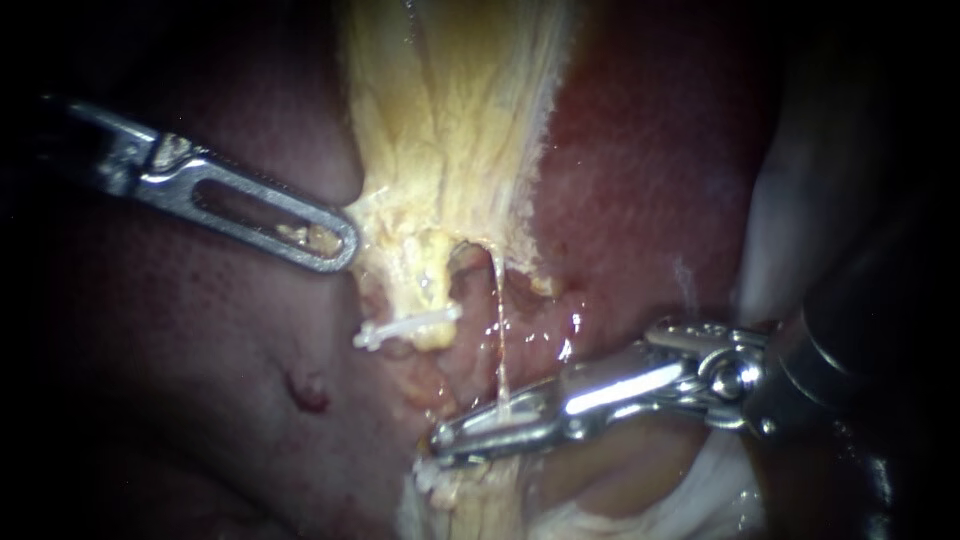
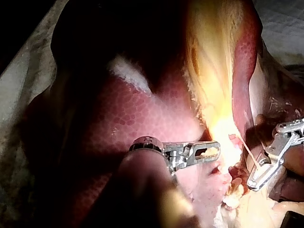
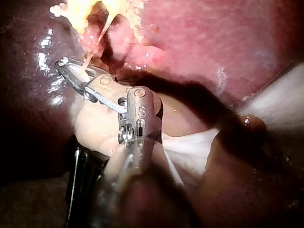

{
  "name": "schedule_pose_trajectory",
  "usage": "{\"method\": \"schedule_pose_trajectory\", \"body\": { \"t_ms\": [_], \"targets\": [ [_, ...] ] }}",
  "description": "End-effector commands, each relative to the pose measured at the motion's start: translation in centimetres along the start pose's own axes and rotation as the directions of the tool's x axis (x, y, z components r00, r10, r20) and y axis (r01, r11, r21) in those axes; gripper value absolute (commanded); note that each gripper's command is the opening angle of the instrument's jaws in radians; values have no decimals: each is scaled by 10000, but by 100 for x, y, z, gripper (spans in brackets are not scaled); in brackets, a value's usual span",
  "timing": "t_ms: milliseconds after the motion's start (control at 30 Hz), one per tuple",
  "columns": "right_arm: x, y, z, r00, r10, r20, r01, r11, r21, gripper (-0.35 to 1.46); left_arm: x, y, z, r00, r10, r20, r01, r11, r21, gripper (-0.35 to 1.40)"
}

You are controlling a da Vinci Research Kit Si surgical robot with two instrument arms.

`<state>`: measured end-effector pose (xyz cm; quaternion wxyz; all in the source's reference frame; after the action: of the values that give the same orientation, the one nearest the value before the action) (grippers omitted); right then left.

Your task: Going back second clip right tube

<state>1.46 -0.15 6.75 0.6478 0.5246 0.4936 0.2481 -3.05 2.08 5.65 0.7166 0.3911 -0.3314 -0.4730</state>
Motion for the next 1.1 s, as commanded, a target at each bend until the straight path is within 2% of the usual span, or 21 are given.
{"method": "schedule_pose_trajectory", "body": {
  "t_ms": [33, 367, 467, 533, 633, 767, 833, 933, 1000, 1100],
  "targets": [
    [-1, 0, 0, 10000, -1, -3, 1, 10000, 5, -35, 0, 0, 0, 10000, -1, -1, 1, 10000, -5, -35],
    [0, 0, -1, 10000, 5, 19, -5, 10000, -8, -35, 0, 0, 1, 10000, -1, 1, 1, 10000, -7, -35],
    [-3, -1, 0, 9999, -131, -28, 131, 9999, 10, 16, 0, 0, 1, 10000, -1, 2, 1, 10000, -9, -35],
    [-2, -1, 2, 9997, -249, -32, 249, 9997, 3, 30, 0, 0, 1, 10000, 0, 2, 0, 10000, -9, -35],
    [-1, 0, 3, 9990, -423, -134, 422, 9991, -86, 39, 0, 0, 1, 10000, 1, 3, -1, 10000, -11, -35],
    [-4, 7, 4, 9944, -1039, -207, 1035, 9944, -203, 41, 1, 1, 2, 10000, 5, 8, -5, 10000, -18, -35],
    [-7, 15, 4, 9874, -1541, -369, 1514, 9862, -669, 44, 1, 1, 3, 10000, 6, 11, -6, 10000, -21, -35],
    [-11, 28, -1, 9769, -2106, -349, 2049, 9710, -1235, 47, 1, 1, 3, 10000, 7, 11, -7, 10000, -22, -35],
    [-11, 34, -8, 9696, -2446, -91, 2401, 9579, -1573, 49, 2, 1, 3, 10000, 8, 11, -8, 10000, -21, -35],
    [-11, 36, -20, 9564, -2911, 219, 2900, 9386, -1869, 50, 2, 1, 3, 10000, 9, 9, -9, 10000, -20, -35]
  ]
}}
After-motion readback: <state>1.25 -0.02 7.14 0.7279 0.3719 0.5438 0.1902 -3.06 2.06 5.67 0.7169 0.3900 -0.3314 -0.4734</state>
